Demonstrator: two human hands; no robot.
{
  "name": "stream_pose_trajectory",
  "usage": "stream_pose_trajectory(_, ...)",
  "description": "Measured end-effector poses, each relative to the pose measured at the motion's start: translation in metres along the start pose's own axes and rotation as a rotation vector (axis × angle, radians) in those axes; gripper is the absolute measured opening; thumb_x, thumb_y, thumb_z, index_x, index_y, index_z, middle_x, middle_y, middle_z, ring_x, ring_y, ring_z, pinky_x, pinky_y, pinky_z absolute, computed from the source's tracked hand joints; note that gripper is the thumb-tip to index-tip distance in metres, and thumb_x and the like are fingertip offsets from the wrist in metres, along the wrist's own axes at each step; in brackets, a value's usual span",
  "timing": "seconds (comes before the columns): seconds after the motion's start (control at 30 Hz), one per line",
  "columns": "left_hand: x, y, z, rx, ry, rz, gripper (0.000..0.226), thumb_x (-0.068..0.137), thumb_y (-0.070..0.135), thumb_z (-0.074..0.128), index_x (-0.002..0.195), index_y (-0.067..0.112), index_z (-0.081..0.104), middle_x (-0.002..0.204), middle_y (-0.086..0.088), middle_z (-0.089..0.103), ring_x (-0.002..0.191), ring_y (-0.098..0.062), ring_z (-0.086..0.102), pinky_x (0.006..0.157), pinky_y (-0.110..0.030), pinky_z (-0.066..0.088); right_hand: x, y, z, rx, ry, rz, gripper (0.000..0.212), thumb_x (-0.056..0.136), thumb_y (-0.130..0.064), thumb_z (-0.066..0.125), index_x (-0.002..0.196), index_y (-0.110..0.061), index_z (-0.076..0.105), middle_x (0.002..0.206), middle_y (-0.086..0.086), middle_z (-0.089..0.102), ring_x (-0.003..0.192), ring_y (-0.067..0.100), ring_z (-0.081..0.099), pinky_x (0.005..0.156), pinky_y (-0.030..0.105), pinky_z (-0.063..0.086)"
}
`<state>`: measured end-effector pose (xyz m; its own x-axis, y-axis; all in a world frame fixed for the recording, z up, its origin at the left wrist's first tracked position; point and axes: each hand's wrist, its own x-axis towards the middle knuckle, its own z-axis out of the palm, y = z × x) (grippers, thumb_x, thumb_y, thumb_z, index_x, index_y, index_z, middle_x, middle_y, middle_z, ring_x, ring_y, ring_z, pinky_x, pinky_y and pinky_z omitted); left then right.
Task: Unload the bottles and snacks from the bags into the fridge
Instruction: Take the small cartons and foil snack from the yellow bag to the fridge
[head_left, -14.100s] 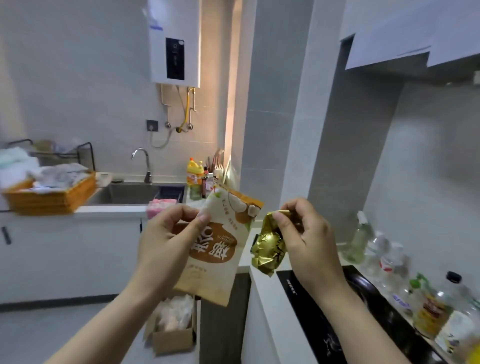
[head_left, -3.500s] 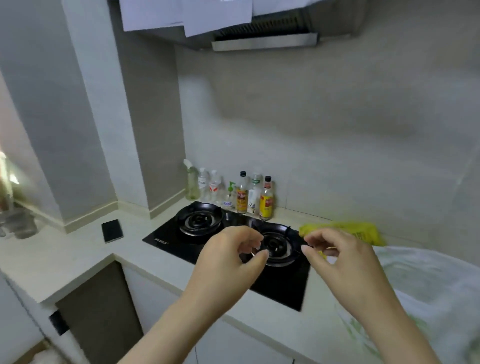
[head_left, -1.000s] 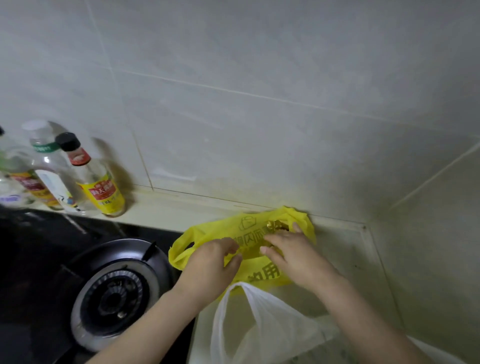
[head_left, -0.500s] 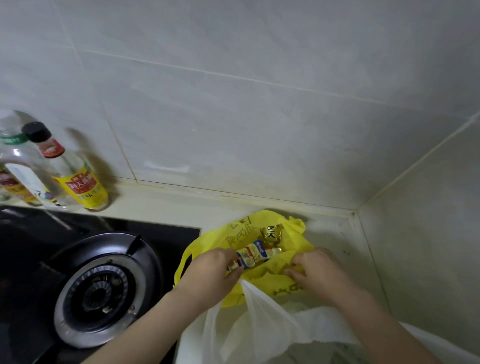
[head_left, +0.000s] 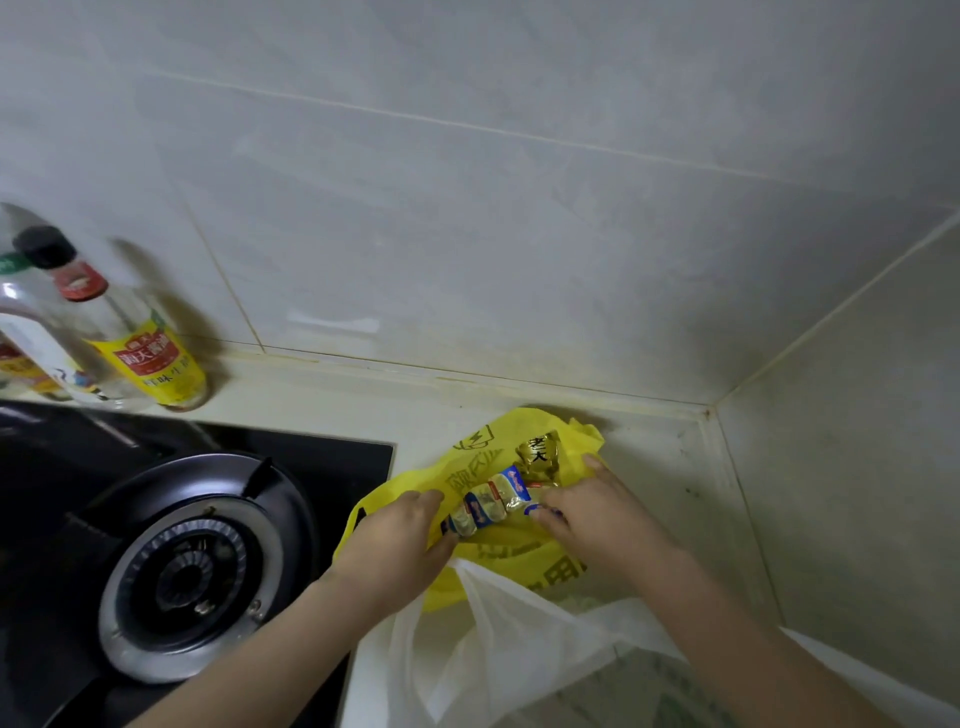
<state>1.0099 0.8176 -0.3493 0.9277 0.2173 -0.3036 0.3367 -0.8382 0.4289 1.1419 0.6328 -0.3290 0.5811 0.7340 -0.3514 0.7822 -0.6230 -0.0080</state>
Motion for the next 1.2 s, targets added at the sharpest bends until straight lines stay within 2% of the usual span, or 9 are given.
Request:
stream_pose_trajectory(0.1, 0.001, -0.004, 0.007, 0.034, 0.001, -0.007, 0.052, 0.092, 0.043, 0.048, 0.136, 0.015, 0.041, 0.136, -0.003, 0.049, 0.120, -0.023, 0.052, 0.094, -0.035, 0.045, -0.008, 0.003, 0.006, -0.026, -0.045, 0.038, 0.033, 0.100, -0.041, 0.034, 0.105, -0.021, 0.061, 0.100, 0.004, 0.068, 0.104, 0.022, 0.058, 0.117, 0.036, 0.012)
stream_pose_trajectory(0.2, 0.003, -0.007, 0.011, 0.087, -0.017, -0.026, 0.068, 0.090, 0.048, 0.049, 0.147, 0.018, 0.025, 0.150, -0.002, 0.031, 0.124, -0.024, 0.049, 0.095, -0.034, 0.045, -0.016, 0.006, 0.010, 0.048, -0.016, 0.092, 0.030, 0.096, -0.041, 0.044, 0.120, -0.025, 0.054, 0.115, -0.001, 0.064, 0.114, 0.019, 0.053, 0.111, 0.031, 0.022)
stream_pose_trajectory(0.37, 0.005, -0.007, 0.012, 0.170, 0.022, -0.053, 0.081, 0.086, 0.054, 0.051, 0.150, 0.022, 0.013, 0.158, -0.005, 0.008, 0.116, -0.026, 0.056, 0.086, -0.031, 0.045, -0.013, 0.007, 0.011, 0.180, 0.096, 0.108, 0.077, 0.085, -0.034, 0.062, 0.146, -0.024, 0.017, 0.127, -0.001, 0.058, 0.115, 0.023, 0.052, 0.099, 0.030, 0.035)
stream_pose_trajectory(0.47, 0.009, -0.010, 0.014, 0.089, 0.141, 0.038, 0.073, 0.079, 0.046, 0.064, 0.141, 0.020, 0.037, 0.148, -0.005, 0.033, 0.106, -0.025, 0.060, 0.080, -0.032, 0.048, -0.006, 0.006, 0.011, 0.242, 0.141, 0.124, 0.101, 0.080, -0.028, 0.068, 0.150, -0.026, -0.005, 0.130, 0.001, 0.054, 0.111, 0.025, 0.053, 0.090, 0.032, 0.043)
stream_pose_trajectory(0.53, 0.013, -0.010, 0.014, -0.022, 0.222, 0.178, 0.050, 0.074, 0.035, 0.070, 0.120, 0.016, 0.059, 0.118, -0.003, 0.058, 0.094, -0.024, 0.062, 0.072, -0.033, 0.051, -0.001, 0.007, 0.012, 0.271, 0.163, 0.123, 0.111, 0.078, -0.028, 0.071, 0.149, -0.028, -0.013, 0.128, 0.002, 0.055, 0.105, 0.025, 0.056, 0.084, 0.035, 0.049)
stream_pose_trajectory(0.6, 0.017, -0.003, 0.014, -0.095, 0.196, 0.250, 0.030, 0.077, 0.027, 0.068, 0.104, 0.016, 0.065, 0.096, 0.000, 0.060, 0.085, -0.021, 0.060, 0.066, -0.032, 0.049, 0.003, 0.007, 0.012, 0.292, 0.171, 0.131, 0.117, 0.077, -0.028, 0.073, 0.148, -0.028, -0.019, 0.121, 0.003, 0.058, 0.097, 0.024, 0.059, 0.080, 0.037, 0.052)
stream_pose_trajectory(0.7, 0.026, 0.006, 0.018, -0.092, 0.131, 0.187, 0.028, 0.083, 0.027, 0.062, 0.109, 0.017, 0.062, 0.100, -0.001, 0.058, 0.088, -0.020, 0.057, 0.071, -0.032, 0.048, 0.005, 0.006, 0.011, 0.309, 0.170, 0.129, 0.118, 0.078, -0.028, 0.073, 0.148, -0.028, -0.021, 0.121, 0.004, 0.058, 0.098, 0.025, 0.059, 0.081, 0.038, 0.052)
stream_pose_trajectory(0.9, 0.050, 0.003, 0.031, 0.188, 0.012, 0.033, 0.036, 0.083, 0.040, 0.061, 0.110, 0.017, 0.052, 0.113, -0.003, 0.055, 0.102, -0.022, 0.055, 0.074, -0.031, 0.044, 0.008, 0.009, 0.014, 0.345, 0.161, 0.124, 0.118, 0.076, -0.027, 0.074, 0.149, -0.027, -0.019, 0.126, 0.004, 0.057, 0.102, 0.025, 0.059, 0.084, 0.038, 0.051)
stream_pose_trajectory(1.2, 0.058, -0.004, 0.038, 0.198, 0.010, 0.041, 0.039, 0.080, 0.041, 0.066, 0.110, 0.019, 0.057, 0.115, -0.002, 0.050, 0.100, -0.021, 0.057, 0.074, -0.029, 0.045, 0.014, 0.012, 0.024, 0.371, 0.180, 0.129, 0.122, 0.075, -0.029, 0.077, 0.147, -0.030, -0.021, 0.122, 0.005, 0.059, 0.098, 0.023, 0.060, 0.080, 0.038, 0.054)
